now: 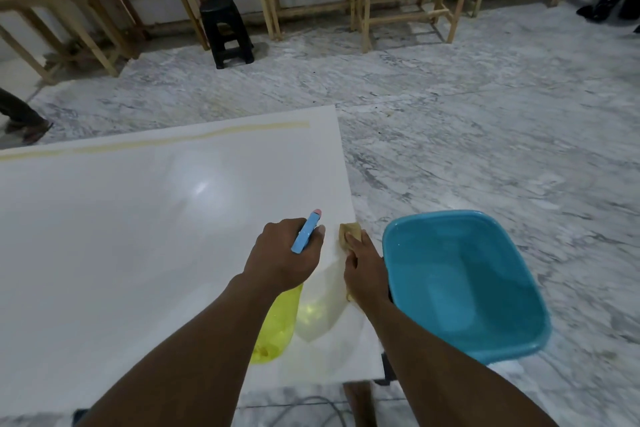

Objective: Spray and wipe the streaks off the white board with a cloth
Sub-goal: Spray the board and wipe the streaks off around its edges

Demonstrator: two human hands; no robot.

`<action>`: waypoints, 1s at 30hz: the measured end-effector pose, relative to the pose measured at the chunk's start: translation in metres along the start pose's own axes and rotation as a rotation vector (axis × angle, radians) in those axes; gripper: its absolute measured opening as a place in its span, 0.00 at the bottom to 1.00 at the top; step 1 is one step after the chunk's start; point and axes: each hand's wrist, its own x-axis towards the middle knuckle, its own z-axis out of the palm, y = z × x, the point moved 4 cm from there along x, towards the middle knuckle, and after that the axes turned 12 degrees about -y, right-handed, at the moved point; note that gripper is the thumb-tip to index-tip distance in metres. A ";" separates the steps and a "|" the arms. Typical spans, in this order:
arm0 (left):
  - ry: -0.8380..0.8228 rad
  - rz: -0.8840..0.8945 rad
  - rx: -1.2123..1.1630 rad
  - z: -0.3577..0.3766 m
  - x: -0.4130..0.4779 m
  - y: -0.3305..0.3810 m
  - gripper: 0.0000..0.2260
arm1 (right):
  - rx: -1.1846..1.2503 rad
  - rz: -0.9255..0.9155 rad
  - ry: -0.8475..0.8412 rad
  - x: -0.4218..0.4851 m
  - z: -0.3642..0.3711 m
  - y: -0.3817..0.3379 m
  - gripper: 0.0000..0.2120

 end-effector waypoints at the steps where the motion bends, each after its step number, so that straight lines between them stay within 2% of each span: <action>1: 0.003 -0.003 -0.007 0.004 -0.022 -0.002 0.20 | -0.006 -0.002 0.000 -0.021 0.004 0.005 0.23; 6: 0.026 -0.004 -0.005 0.020 -0.111 -0.009 0.21 | -0.012 -0.021 0.023 -0.110 0.019 0.025 0.22; 12: 0.030 -0.042 -0.020 0.038 -0.173 -0.019 0.21 | -0.042 -0.001 -0.013 -0.182 0.028 0.042 0.22; 17: 0.043 -0.057 -0.027 0.048 -0.200 -0.013 0.21 | -0.308 0.074 -0.219 -0.223 0.022 0.047 0.30; 20: 0.043 -0.055 -0.020 0.051 -0.201 -0.002 0.21 | -0.338 0.071 -0.369 -0.228 0.001 0.041 0.24; 23: 0.037 -0.043 0.000 0.050 -0.199 0.027 0.21 | -0.142 0.224 -0.496 -0.235 -0.043 0.028 0.16; 26: 0.022 -0.024 -0.002 0.051 -0.190 0.066 0.20 | 0.290 0.483 -0.463 -0.244 -0.104 0.022 0.10; 28: 0.013 -0.005 0.011 0.053 -0.180 0.101 0.19 | 0.527 0.497 -0.424 -0.248 -0.145 0.019 0.10; 30: 0.006 0.019 0.029 0.057 -0.169 0.137 0.18 | 0.733 0.416 -0.366 -0.243 -0.181 0.017 0.11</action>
